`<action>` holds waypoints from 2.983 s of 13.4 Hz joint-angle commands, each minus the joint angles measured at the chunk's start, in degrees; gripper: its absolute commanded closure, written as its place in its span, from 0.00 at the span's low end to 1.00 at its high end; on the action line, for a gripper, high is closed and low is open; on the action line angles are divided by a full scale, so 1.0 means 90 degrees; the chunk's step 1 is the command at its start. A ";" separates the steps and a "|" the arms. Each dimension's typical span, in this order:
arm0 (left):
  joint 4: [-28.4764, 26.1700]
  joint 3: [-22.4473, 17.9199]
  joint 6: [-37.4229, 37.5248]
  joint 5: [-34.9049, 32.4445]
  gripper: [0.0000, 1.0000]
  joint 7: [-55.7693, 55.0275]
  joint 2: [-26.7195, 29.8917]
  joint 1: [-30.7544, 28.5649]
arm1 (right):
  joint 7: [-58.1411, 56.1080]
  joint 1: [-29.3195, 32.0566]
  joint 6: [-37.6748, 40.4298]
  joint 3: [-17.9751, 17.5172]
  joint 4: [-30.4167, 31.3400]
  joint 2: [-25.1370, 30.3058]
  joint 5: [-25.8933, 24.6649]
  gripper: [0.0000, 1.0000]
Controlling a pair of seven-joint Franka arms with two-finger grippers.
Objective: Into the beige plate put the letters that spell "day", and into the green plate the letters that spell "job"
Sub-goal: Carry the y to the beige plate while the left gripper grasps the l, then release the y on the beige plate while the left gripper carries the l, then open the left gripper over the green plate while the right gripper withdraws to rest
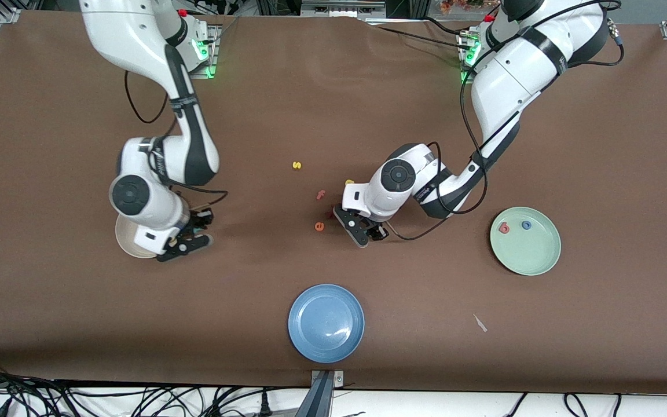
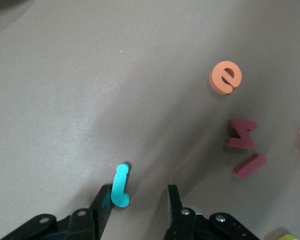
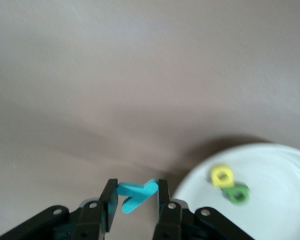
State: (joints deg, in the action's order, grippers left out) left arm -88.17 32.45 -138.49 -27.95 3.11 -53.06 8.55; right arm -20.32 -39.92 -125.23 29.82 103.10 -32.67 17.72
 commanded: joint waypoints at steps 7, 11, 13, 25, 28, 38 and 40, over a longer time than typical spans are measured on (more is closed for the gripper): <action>0.0197 -0.0373 -0.0188 -0.0157 1.00 0.0045 -0.0120 0.0359 | -0.1219 0.0314 -0.0344 0.0545 0.0840 0.0387 0.0102 0.00; 0.0236 -0.0373 -0.0110 -0.0118 1.00 0.0026 0.0045 0.0252 | -0.0889 0.0236 -0.0198 0.0486 0.0547 0.0397 0.0102 0.00; 0.0334 -0.0324 0.0268 -0.0098 1.00 0.0035 0.0211 -0.0098 | -0.0751 0.0101 -0.0081 0.0476 0.0459 0.0407 0.0092 0.00; -0.0874 -0.0217 0.2214 0.0223 1.00 0.2085 0.2036 -0.2956 | 0.2177 -0.0758 0.2633 0.0525 -0.1182 0.0358 -0.0308 0.00; -0.1607 0.0562 0.2204 0.0205 1.00 0.2320 0.2253 -0.4402 | 0.3289 -0.0031 0.3161 -0.0757 -0.1270 0.1039 -0.1397 0.00; -0.2333 0.0672 0.1091 0.0156 1.00 0.2242 0.1745 -0.4954 | 0.1847 0.3302 0.4145 -0.3079 -0.1716 0.2399 -0.2496 0.00; -0.2342 0.0663 0.1091 0.0146 1.00 0.2233 0.1628 -0.4983 | 0.1847 0.3487 0.4762 -0.3011 -0.2060 0.2447 -0.2467 0.00</action>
State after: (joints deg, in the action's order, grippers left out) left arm -109.14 38.24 -128.02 -27.42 23.08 -37.62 -35.96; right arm -2.84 -10.10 -87.14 3.36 87.99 -10.80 -3.92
